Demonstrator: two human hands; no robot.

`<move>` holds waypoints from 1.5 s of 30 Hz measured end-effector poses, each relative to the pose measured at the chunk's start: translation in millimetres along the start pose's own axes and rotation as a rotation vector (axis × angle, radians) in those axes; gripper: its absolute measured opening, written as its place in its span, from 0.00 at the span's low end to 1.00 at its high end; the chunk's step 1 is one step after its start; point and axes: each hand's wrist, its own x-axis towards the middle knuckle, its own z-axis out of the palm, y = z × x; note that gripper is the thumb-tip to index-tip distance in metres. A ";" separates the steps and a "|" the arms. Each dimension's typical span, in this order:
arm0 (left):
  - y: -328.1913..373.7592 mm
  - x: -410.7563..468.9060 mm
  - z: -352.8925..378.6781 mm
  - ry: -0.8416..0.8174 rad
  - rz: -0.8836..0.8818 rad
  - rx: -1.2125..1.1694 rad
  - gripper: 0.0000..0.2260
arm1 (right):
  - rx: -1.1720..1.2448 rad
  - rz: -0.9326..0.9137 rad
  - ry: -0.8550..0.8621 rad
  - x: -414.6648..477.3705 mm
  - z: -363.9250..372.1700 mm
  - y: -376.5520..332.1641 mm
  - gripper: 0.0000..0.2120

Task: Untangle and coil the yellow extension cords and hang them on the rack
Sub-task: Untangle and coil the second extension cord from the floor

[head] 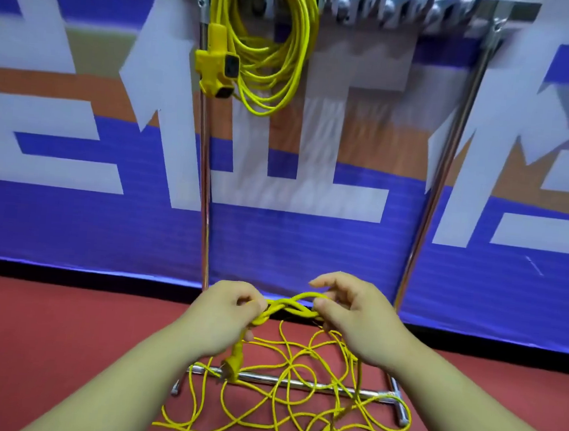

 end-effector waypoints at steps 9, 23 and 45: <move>14.0 5.7 0.1 0.064 0.066 -0.230 0.09 | 0.057 0.012 -0.039 -2.0 -8.7 0.7 0.10; 3.3 22.6 -8.8 0.100 0.090 -0.040 0.15 | 0.037 -0.085 0.048 17.6 18.2 1.4 0.10; -3.4 37.2 7.1 0.138 -0.133 -0.575 0.06 | -0.258 -0.321 0.109 23.5 21.3 2.4 0.10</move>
